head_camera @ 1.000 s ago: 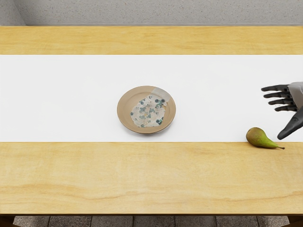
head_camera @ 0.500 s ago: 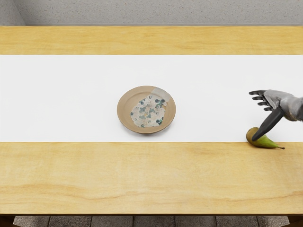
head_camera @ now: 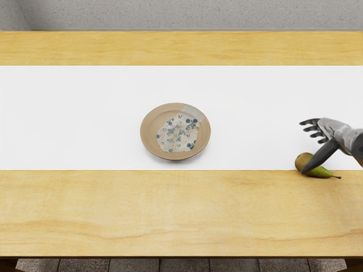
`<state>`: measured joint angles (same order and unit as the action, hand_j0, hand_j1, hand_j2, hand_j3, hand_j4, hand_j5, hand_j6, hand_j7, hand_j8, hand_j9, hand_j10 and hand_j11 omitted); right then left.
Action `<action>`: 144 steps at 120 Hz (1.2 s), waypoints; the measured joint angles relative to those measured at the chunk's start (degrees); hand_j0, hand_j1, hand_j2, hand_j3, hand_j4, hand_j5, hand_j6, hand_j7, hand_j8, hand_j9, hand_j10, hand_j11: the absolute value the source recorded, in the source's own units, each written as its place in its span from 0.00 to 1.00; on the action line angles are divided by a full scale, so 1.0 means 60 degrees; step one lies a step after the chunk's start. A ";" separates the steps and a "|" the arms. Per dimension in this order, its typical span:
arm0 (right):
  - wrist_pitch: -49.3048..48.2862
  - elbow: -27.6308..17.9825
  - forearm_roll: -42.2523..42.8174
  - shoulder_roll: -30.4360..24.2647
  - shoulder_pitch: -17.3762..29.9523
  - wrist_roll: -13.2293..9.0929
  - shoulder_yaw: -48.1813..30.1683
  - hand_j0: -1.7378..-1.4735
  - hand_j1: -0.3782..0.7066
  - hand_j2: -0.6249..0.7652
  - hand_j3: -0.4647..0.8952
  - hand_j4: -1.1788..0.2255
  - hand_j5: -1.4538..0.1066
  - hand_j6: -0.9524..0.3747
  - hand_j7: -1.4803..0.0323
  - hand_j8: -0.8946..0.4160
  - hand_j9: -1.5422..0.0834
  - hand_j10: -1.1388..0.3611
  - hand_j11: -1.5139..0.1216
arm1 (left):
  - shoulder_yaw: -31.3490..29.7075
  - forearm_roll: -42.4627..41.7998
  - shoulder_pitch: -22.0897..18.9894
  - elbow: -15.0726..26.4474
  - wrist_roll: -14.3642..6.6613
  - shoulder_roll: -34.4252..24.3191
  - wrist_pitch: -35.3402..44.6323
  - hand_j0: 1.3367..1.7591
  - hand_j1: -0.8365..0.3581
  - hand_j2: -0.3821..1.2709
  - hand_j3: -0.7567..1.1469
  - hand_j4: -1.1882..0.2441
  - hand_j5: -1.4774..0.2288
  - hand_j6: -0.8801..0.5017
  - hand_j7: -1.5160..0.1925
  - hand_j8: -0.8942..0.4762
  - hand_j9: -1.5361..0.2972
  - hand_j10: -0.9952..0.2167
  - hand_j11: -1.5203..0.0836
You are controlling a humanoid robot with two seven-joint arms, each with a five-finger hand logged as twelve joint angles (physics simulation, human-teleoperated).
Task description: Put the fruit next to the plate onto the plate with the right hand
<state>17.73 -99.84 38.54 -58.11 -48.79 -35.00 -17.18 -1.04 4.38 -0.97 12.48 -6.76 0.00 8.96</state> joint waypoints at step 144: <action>0.0026 0.0577 -0.0478 0.0224 0.0758 -0.0016 -0.0091 0.38 0.55 0.51 0.34 0.41 0.54 0.34 0.53 0.28 0.56 0.37 0.49 | 0.0006 0.0004 -0.0001 0.0000 0.0002 0.0000 0.0000 0.76 0.99 0.23 0.40 0.83 0.86 0.63 0.88 0.65 0.84 0.82 0.94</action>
<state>17.89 -96.37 35.67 -56.77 -44.24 -35.10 -17.73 -1.00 4.41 -0.97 12.48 -6.75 0.00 8.97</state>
